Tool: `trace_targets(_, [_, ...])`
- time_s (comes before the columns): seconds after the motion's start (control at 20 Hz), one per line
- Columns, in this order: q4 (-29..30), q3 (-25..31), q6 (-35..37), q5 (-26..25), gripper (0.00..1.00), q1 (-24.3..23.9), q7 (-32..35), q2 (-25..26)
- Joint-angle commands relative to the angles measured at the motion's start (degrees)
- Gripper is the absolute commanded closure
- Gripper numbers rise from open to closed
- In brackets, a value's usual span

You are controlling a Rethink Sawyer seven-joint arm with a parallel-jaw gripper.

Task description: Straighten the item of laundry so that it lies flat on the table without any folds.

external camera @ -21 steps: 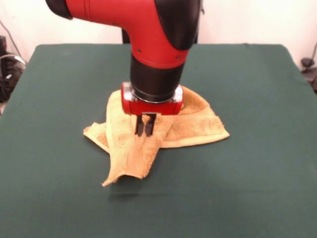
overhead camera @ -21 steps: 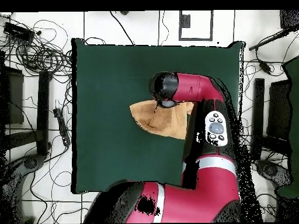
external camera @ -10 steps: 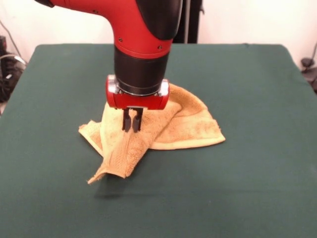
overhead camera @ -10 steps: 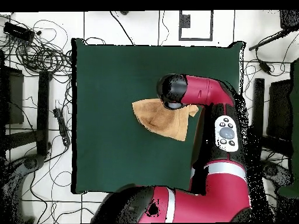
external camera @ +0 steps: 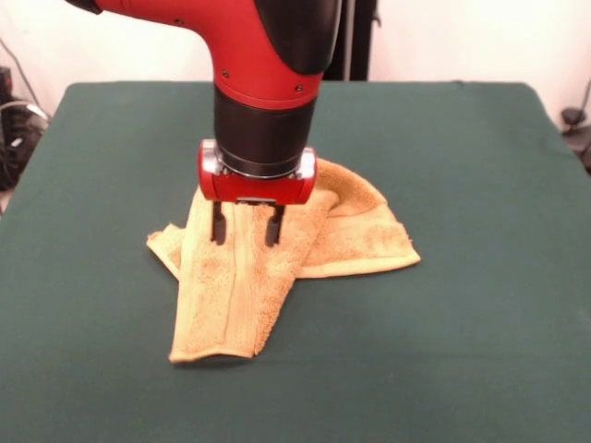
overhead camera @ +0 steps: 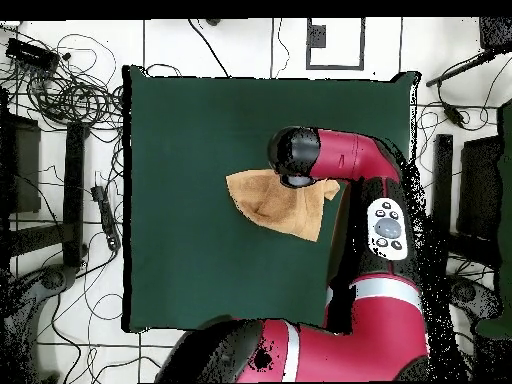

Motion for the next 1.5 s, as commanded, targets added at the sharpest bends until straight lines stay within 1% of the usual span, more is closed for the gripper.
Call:
trace_targets(0.05, [6.41, 5.87, -3.17, 1.13, 0.00, 1.54, 4.74, 1.10])
trace_targets(0.5, [10.03, 6.38, -7.75, 0.61, 0.00, 0.50, 4.49, -0.13])
trace_targets(0.65, [10.95, 6.48, -7.96, 0.61, 0.00, 0.20, 3.98, -0.40])
trace_targets(0.95, [10.24, 6.29, -8.01, 0.58, 0.00, 0.30, 3.63, -0.11])
trace_targets(1.0, [10.93, 6.20, -8.19, 0.52, 0.00, 0.35, 3.68, -0.60])
trace_targets(1.5, [10.57, 5.77, -9.92, 0.11, 0.00, 0.82, 4.92, 0.38])
